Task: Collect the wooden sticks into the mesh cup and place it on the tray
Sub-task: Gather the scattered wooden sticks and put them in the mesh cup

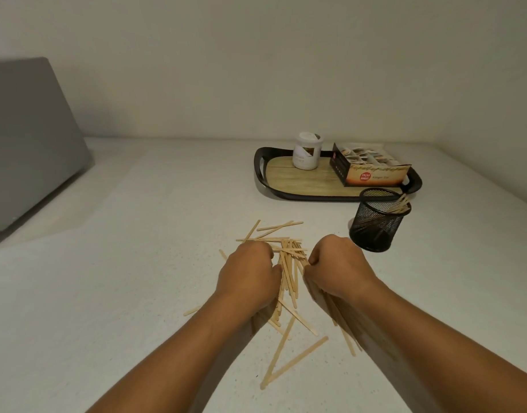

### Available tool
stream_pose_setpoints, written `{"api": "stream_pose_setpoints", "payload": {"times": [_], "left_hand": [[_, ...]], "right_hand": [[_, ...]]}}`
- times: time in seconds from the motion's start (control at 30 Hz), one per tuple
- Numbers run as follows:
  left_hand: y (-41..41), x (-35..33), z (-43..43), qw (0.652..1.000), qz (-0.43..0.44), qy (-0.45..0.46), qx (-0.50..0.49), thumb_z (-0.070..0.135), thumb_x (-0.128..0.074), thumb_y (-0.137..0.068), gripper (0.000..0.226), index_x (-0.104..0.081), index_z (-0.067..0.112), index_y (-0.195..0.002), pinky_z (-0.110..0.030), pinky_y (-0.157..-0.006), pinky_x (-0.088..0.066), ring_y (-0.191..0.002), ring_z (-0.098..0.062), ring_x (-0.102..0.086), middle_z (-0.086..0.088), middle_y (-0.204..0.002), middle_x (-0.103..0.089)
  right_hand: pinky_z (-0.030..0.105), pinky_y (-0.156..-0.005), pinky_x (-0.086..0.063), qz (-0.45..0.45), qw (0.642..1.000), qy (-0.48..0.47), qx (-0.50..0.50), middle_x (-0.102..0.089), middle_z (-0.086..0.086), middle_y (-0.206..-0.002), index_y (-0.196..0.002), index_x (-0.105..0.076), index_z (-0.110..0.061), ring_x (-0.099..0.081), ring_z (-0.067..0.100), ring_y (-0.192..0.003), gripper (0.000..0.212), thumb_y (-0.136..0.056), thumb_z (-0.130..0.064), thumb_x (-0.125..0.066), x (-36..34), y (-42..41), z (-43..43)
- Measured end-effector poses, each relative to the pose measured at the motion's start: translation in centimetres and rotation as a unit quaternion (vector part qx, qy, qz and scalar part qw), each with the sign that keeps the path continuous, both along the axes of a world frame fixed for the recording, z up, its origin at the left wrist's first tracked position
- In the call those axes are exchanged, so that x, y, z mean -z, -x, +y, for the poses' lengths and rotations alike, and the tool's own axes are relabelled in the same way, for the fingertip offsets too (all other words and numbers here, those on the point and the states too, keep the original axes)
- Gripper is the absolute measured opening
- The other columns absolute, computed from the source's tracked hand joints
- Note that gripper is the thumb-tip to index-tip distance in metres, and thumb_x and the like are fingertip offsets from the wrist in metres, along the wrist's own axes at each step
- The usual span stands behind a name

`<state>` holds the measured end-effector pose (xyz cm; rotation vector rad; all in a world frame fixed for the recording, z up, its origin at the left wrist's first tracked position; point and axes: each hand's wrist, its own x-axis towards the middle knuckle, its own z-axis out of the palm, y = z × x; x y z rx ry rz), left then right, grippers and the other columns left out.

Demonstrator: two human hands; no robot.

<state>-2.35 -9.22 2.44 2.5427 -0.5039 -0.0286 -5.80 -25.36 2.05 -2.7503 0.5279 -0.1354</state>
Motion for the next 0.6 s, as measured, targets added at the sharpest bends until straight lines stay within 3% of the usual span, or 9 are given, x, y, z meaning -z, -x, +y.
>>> {"api": "stream_pose_setpoints", "payload": {"times": [0.17,0.27,0.33,0.47,0.6], "left_hand": [[-0.9,0.3,-1.4,0.999,0.028,-0.026,0.003,0.024,-0.060,-0.092,0.020,-0.071,0.017,-0.077,-0.031,-0.063,-0.055,-0.065,-0.013,-0.060,0.003,-0.072,-0.064],[-0.9,0.6,-2.2,0.999,0.025,-0.032,-0.014,0.038,-0.067,-0.087,0.037,-0.052,0.021,-0.058,-0.024,-0.046,-0.037,-0.054,-0.010,-0.051,0.006,-0.059,-0.054],[-0.7,0.7,-2.6,0.999,0.015,-0.038,-0.021,0.043,-0.069,-0.085,0.039,-0.049,0.022,-0.059,-0.023,-0.045,-0.034,-0.054,-0.009,-0.050,0.007,-0.061,-0.053],[-0.7,0.5,-3.2,0.999,0.017,-0.047,-0.019,0.031,-0.068,-0.087,0.018,-0.061,0.019,-0.077,-0.027,-0.057,-0.046,-0.069,-0.017,-0.060,0.001,-0.077,-0.064],[-1.1,0.2,-3.4,0.997,0.056,-0.038,-0.044,0.018,-0.069,-0.085,0.025,-0.053,0.018,-0.065,-0.025,-0.048,-0.037,-0.063,-0.016,-0.057,0.002,-0.065,-0.055]], "right_hand": [[0.036,-0.065,-0.062,-0.043,0.997,-0.059,0.028,-0.071,-0.002,-0.064,-0.071,-0.078,-0.017,-0.067,0.014,-0.060,0.009,-0.077,-0.023,-0.075,-0.4,0.3,-1.0],[0.034,-0.067,-0.061,-0.054,0.995,-0.077,0.040,-0.071,-0.004,-0.066,-0.073,-0.078,-0.020,-0.067,0.012,-0.063,0.005,-0.077,-0.022,-0.075,-0.8,0.6,-1.4],[0.035,-0.068,-0.061,-0.057,0.994,-0.082,0.042,-0.072,-0.003,-0.069,-0.076,-0.078,-0.020,-0.067,0.013,-0.066,0.004,-0.077,-0.023,-0.076,-0.8,0.8,-1.6],[0.029,-0.064,-0.057,-0.080,0.990,-0.106,0.048,-0.071,-0.004,-0.068,-0.071,-0.075,-0.022,-0.066,0.010,-0.064,0.006,-0.077,-0.022,-0.076,-0.8,1.2,-1.9],[0.017,-0.052,-0.047,-0.115,0.983,-0.136,0.046,-0.069,-0.010,-0.062,-0.070,-0.075,-0.022,-0.065,0.004,-0.059,0.007,-0.077,-0.021,-0.077,-1.0,1.7,-2.1]]}}
